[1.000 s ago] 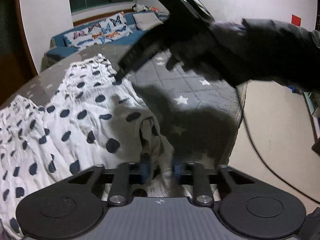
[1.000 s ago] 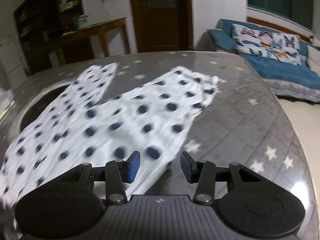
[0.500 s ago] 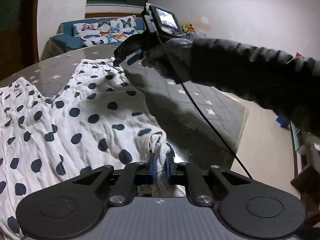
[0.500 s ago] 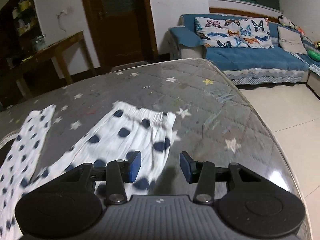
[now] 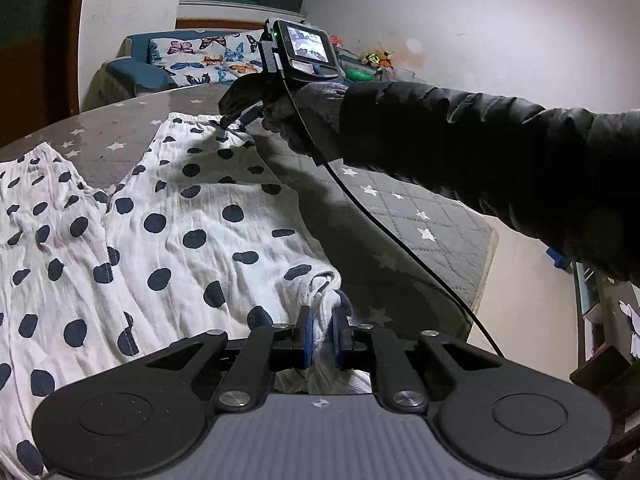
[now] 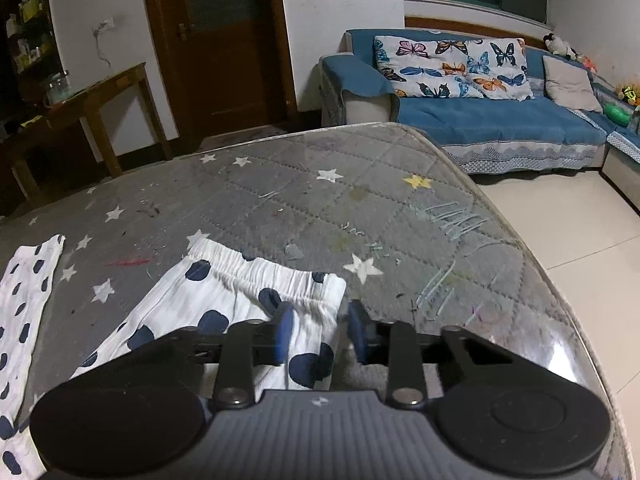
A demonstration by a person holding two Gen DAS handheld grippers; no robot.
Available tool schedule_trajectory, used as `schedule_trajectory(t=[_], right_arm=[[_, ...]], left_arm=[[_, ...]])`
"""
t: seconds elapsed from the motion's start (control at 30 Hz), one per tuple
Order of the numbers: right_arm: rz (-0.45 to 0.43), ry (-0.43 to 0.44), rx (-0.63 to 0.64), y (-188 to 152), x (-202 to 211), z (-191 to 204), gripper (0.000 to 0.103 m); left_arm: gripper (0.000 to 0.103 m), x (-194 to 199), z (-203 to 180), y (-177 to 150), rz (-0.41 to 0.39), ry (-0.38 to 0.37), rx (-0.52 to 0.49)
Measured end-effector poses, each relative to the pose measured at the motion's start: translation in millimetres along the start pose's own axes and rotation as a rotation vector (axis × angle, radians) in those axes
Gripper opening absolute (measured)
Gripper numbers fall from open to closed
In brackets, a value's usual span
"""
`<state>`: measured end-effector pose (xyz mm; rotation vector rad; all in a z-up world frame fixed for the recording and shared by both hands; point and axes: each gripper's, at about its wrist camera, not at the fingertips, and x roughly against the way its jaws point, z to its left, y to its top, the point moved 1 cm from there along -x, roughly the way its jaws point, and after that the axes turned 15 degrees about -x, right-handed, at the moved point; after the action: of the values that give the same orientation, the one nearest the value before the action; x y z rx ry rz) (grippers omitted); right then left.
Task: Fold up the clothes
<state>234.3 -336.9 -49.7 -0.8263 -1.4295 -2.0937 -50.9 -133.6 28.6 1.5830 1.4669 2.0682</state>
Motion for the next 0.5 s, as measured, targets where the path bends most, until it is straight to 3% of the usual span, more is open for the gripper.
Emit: schedule_trajectory(t=[0.27,0.5], right_arm=[[-0.007,-0.007,0.005,6.3,7.7,3.4,0.009],[-0.042,-0.001,0.019,16.6,24.8,13.4,0.007]], left_arm=[[0.011,4.7,-2.6,-2.2,-0.010,0.010,-0.004],[0.010,16.0,-5.3,-5.2,-0.034,0.029,-0.003]])
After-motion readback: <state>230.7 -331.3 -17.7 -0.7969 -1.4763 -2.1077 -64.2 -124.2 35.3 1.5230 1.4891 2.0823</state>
